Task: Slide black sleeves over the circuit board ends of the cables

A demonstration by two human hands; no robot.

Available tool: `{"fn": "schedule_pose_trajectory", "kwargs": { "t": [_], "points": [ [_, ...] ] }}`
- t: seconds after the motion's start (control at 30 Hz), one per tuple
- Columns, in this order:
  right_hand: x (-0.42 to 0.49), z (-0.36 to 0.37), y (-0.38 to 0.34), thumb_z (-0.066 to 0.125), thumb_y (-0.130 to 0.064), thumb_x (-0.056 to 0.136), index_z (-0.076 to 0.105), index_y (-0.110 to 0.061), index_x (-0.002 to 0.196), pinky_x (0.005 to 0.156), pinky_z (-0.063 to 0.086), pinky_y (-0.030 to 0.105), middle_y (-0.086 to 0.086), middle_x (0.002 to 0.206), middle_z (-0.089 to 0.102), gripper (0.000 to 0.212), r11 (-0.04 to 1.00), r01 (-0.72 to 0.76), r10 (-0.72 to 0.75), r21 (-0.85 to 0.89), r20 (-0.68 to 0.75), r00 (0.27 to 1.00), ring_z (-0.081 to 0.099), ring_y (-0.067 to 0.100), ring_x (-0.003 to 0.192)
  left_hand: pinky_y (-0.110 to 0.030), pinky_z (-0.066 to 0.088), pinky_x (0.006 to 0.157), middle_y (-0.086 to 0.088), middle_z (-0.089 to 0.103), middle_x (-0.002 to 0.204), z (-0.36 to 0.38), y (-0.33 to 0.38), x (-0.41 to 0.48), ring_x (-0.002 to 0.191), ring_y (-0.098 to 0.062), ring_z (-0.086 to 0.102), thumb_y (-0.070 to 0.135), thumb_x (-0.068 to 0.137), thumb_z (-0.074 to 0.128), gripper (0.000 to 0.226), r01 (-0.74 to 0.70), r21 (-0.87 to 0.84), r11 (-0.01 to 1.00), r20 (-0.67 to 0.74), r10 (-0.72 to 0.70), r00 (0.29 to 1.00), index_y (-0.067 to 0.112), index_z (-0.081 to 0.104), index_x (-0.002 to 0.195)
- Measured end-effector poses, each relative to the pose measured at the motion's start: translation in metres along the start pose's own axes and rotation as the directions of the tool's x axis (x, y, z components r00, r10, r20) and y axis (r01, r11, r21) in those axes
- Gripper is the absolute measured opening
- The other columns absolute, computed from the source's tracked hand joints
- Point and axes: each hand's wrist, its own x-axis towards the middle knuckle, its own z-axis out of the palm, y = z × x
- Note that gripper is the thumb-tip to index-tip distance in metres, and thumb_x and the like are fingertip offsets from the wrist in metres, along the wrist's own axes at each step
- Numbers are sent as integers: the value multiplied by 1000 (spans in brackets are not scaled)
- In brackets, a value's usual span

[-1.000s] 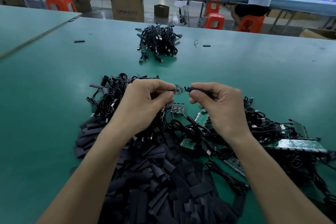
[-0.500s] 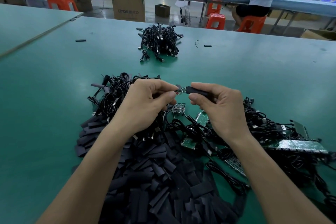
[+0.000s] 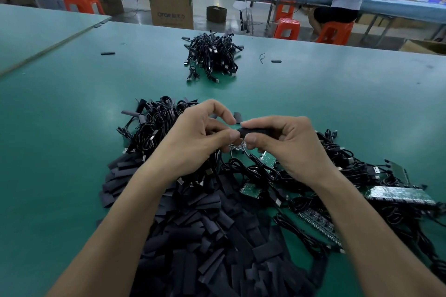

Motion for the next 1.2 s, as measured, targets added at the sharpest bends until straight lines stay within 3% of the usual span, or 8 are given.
{"fn": "schedule_pose_trajectory", "kwargs": {
  "t": [0.23,0.53,0.7,0.97,1.2],
  "points": [
    [-2,2,4,75,1,83,76,-15,93,61,53,18,8,79,76,19,1000,-6,3,-21,-132,991,71,14,65,-33,58,65,1,74,67,4,1,-2,62,-17,72,29,84,81,19,21,108,994,-137,-6,990,19,65,81],
    [-4,4,5,76,2,81,76,-15,95,61,53,18,0,76,76,22,999,-1,6,33,-157,988,70,12,64,-21,56,61,6,74,68,6,-2,0,59,-9,71,27,87,77,12,20,114,993,-149,-3,989,20,75,79],
    [-4,4,5,75,2,83,74,-16,100,64,53,16,-8,75,75,25,1000,7,-6,5,-135,991,70,7,65,-23,58,62,3,74,68,6,-3,0,59,-11,71,24,87,77,12,2,97,995,-136,11,991,16,75,79],
    [-4,-1,6,74,1,84,76,-17,93,62,54,19,8,77,75,20,1000,15,-15,1,-129,992,71,15,66,-27,59,64,-1,75,69,8,-2,0,60,-13,71,20,85,79,9,7,33,999,-103,-3,995,14,76,79],
    [-6,6,11,73,2,84,76,-15,96,60,53,20,7,77,76,21,996,7,6,91,-151,989,70,16,66,-23,56,60,-1,75,67,6,-4,0,59,-12,71,20,86,78,9,7,37,999,-99,-3,995,17,76,78]
  ]
}}
